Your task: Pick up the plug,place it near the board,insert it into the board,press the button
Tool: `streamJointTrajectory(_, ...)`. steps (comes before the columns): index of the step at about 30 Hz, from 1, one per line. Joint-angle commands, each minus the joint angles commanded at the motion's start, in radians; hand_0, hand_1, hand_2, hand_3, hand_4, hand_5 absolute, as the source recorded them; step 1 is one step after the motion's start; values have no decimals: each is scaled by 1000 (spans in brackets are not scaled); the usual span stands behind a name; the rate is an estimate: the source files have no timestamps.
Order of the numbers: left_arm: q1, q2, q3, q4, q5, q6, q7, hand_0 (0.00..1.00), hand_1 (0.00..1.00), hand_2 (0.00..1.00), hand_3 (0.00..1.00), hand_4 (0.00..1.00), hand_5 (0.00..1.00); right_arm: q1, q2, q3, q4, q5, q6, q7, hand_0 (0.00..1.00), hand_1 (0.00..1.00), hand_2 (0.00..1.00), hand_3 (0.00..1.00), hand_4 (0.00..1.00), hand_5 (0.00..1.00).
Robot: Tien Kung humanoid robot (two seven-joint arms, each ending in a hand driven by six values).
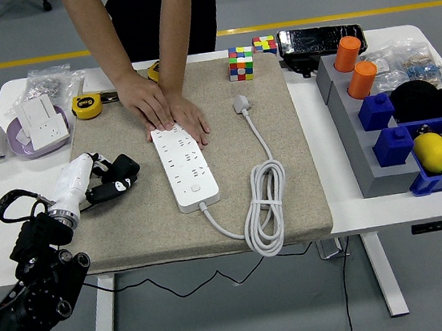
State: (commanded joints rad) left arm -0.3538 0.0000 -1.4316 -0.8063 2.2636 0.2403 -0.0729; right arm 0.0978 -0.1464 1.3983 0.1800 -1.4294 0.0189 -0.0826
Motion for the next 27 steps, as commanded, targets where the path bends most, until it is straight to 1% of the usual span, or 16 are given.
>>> streamJointTrajectory(5, 0, 0, 7, 1, 5, 10, 1, 583, 413, 373, 435, 700, 247, 1, 0, -1, 0, 1, 0, 1, 824, 754, 753, 794, 998, 919)
streamJointTrajectory(6, 0, 0, 12, -1, 2, 12, 2, 554, 386, 351, 393, 557, 71, 1, 0, 0, 0, 1, 0, 0, 824, 754, 753, 794, 998, 919)
streamJointTrajectory(9, 1, 0, 29, -11, -10, 20, 5, 554, 386, 351, 393, 557, 71, 2, 1, -1, 0, 3, 0, 1, 824, 754, 753, 794, 998, 919)
streamJointTrajectory(11, 1, 3, 46, -28, -32, 23, 7, 554, 386, 351, 393, 557, 71, 2, 1, 2, 0, 1, 0, 0, 824, 754, 753, 794, 998, 919)
streamJointTrajectory(12, 1, 5, 52, -34, -38, 23, 7, 546, 388, 300, 373, 508, 17, 1, 1, 2, 0, 1, 0, 0, 824, 753, 753, 793, 998, 919)
streamJointTrajectory(13, 1, 8, 59, -41, -47, 23, 8, 546, 388, 300, 373, 508, 17, 1, 1, 2, 0, 2, 0, 0, 824, 753, 753, 793, 998, 919)
streamJointTrajectory(16, -4, 32, 105, -80, -92, 21, 8, 546, 388, 300, 373, 508, 17, 1, 2, 3, 0, 3, -1, 0, 824, 753, 753, 793, 998, 919)
streamJointTrajectory(18, -15, 59, 151, -112, -132, 18, 5, 536, 384, 291, 357, 494, 2, 2, 2, 3, 0, 4, -1, 1, 824, 753, 753, 794, 998, 919)
streamJointTrajectory(20, -22, 76, 181, -131, -158, 17, 3, 536, 384, 291, 357, 494, 2, 2, 2, 2, 0, 6, -1, 1, 824, 753, 753, 794, 998, 919)
streamJointTrajectory(23, -49, 120, 260, -173, -206, 13, -1, 536, 384, 291, 357, 494, 2, 2, 1, 4, 0, 5, -1, 0, 824, 753, 753, 794, 998, 919)
streamJointTrajectory(24, -55, 129, 277, -182, -215, 12, -2, 534, 381, 287, 333, 467, 2, 2, 1, 4, 0, 5, -1, 0, 823, 754, 753, 792, 998, 919)
streamJointTrajectory(26, -78, 161, 336, -209, -239, 10, -4, 534, 381, 287, 333, 467, 2, 4, -1, 2, 0, 7, -1, 0, 823, 754, 753, 792, 998, 919)
streamJointTrajectory(27, -87, 172, 362, -218, -245, 10, -5, 534, 381, 287, 333, 467, 2, 5, -1, 4, 0, 6, -1, 0, 823, 754, 753, 792, 998, 919)
